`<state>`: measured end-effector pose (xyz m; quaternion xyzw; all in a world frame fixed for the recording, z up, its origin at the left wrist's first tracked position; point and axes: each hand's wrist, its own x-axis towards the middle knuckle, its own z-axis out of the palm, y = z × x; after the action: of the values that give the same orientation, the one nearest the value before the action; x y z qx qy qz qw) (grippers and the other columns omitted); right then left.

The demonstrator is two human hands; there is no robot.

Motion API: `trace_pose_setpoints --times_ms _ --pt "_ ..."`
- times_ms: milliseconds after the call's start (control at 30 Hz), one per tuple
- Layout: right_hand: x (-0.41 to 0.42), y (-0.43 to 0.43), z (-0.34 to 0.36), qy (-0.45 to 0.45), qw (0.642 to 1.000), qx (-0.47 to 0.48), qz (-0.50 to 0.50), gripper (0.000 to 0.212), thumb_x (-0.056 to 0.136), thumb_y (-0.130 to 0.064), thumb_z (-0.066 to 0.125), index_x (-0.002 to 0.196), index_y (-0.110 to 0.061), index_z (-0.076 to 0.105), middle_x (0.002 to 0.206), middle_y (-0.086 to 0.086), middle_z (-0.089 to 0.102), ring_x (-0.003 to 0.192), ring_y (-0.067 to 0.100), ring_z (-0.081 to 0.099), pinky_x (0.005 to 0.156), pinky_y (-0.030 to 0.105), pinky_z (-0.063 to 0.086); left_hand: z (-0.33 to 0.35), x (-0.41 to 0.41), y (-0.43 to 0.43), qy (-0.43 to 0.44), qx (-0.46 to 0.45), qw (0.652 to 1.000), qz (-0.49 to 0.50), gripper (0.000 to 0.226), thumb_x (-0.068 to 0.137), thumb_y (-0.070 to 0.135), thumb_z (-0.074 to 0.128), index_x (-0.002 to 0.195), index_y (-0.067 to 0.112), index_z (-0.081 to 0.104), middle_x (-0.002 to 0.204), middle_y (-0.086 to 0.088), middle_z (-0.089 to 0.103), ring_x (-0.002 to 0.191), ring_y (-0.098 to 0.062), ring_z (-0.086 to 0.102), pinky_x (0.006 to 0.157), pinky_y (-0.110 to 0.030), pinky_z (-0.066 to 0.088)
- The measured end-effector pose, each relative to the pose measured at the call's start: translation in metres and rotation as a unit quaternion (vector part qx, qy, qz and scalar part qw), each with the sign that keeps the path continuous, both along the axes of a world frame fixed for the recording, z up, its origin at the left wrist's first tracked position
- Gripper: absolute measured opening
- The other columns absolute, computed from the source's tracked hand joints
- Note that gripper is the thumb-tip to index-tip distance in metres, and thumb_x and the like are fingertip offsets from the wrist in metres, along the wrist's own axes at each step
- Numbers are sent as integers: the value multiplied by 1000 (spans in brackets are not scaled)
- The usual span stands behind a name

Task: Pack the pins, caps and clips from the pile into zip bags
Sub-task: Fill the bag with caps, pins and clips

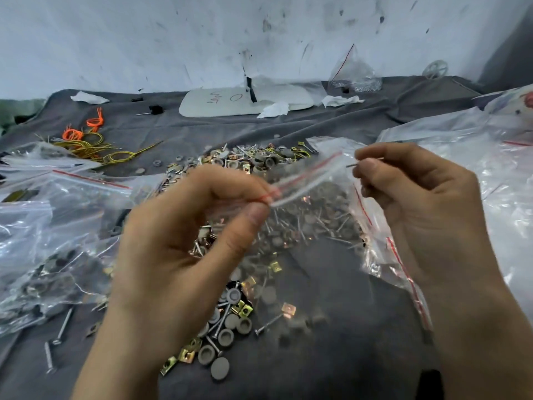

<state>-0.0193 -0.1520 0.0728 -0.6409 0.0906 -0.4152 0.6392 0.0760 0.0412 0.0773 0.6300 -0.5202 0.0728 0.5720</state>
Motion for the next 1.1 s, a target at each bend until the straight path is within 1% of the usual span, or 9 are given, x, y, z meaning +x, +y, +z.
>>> trace_pose_setpoints --times_ms 67,233,467,667,733,800,900,1000,1100 --pt "-4 -2 4 -24 999 12 24 15 77 -15 69 79 -27 78 74 -4 73 72 8 65 68 16 49 -3 -6 -3 16 35 999 -4 12 92 33 61 93 23 67 94 11 71 88 -14 69 76 -29 54" --pt "-19 -1 14 20 988 -127 82 9 79 -27 69 85 -29 75 80 -4 70 72 9 59 69 19 49 -13 -10 -15 -2 152 987 -50 15 91 28 61 91 17 71 101 9 68 99 -12 67 82 -22 50" --pt "-27 4 19 129 939 -308 85 18 77 -26 71 93 -32 70 82 -11 69 84 12 67 72 21 49 -15 -11 -18 -1 135 989 -65 17 92 27 60 91 15 71 109 8 66 104 -14 66 85 -27 50" --pt "-21 -2 16 38 980 -197 -13 8 84 -18 69 85 -26 71 77 -8 72 72 5 67 64 11 49 -14 -8 -16 28 117 991 -59 9 91 29 60 92 25 67 112 9 67 110 -17 65 86 -24 48" --pt "-11 -11 4 71 980 -174 -61 9 86 -18 68 81 -25 70 70 -8 70 64 -1 63 60 8 46 -14 -6 -14 32 111 992 -52 9 90 30 59 92 25 66 110 10 67 109 -16 65 85 -25 49" --pt "4 -22 -18 220 952 -198 -82 14 85 -14 70 78 -26 69 68 -10 67 64 -2 60 64 13 49 -13 -4 -12 43 103 993 -44 9 89 31 59 91 26 66 109 8 67 108 -18 65 84 -27 49" --pt "23 -30 -52 422 871 -239 -80 9 84 -12 71 86 -21 72 83 -1 70 83 18 66 79 30 52 -12 -2 -10 70 86 993 -37 10 87 31 58 90 27 66 109 6 68 109 -18 64 85 -25 49" --pt "31 -31 -65 484 822 -286 -92 12 84 -14 69 89 -24 72 96 4 70 92 25 64 81 34 52 -12 0 -7 89 79 992 -31 11 85 31 58 86 25 68 110 6 68 110 -13 64 85 -18 48" --pt "31 -27 -66 496 806 -303 -109 15 83 -13 67 91 -25 69 97 5 69 92 28 63 81 36 53 -12 3 -5 101 81 991 -26 12 84 33 58 87 26 68 111 6 68 111 -15 64 86 -20 50"
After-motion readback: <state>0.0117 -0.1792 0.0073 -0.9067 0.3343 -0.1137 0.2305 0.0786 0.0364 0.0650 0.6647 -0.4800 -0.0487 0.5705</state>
